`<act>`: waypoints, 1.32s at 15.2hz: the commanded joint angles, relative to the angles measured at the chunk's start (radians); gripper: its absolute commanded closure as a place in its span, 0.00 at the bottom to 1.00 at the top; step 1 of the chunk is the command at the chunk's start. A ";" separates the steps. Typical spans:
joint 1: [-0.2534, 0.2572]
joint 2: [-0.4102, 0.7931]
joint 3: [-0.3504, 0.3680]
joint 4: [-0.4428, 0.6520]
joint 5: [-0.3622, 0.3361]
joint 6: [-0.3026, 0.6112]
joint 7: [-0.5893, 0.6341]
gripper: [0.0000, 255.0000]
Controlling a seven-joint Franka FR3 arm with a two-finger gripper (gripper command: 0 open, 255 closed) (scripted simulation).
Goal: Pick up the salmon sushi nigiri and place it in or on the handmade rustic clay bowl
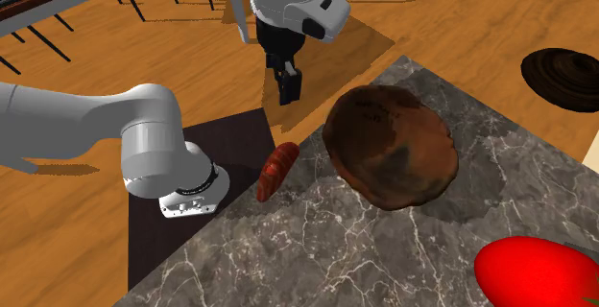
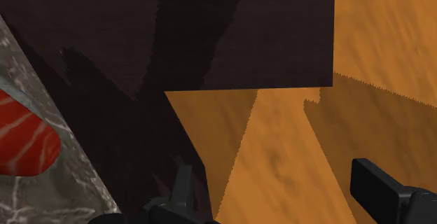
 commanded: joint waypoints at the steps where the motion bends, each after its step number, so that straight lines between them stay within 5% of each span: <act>1: 0.000 0.000 0.000 0.000 0.000 0.000 0.000 0.00; 8: 0.059 -0.192 -0.233 -0.038 -0.178 -0.042 -0.457 0.00; 15: 0.160 -0.251 -0.494 0.046 -0.347 -0.055 -0.906 0.00; 20: 0.149 -0.275 -0.510 -0.032 -0.365 -0.001 -0.900 0.00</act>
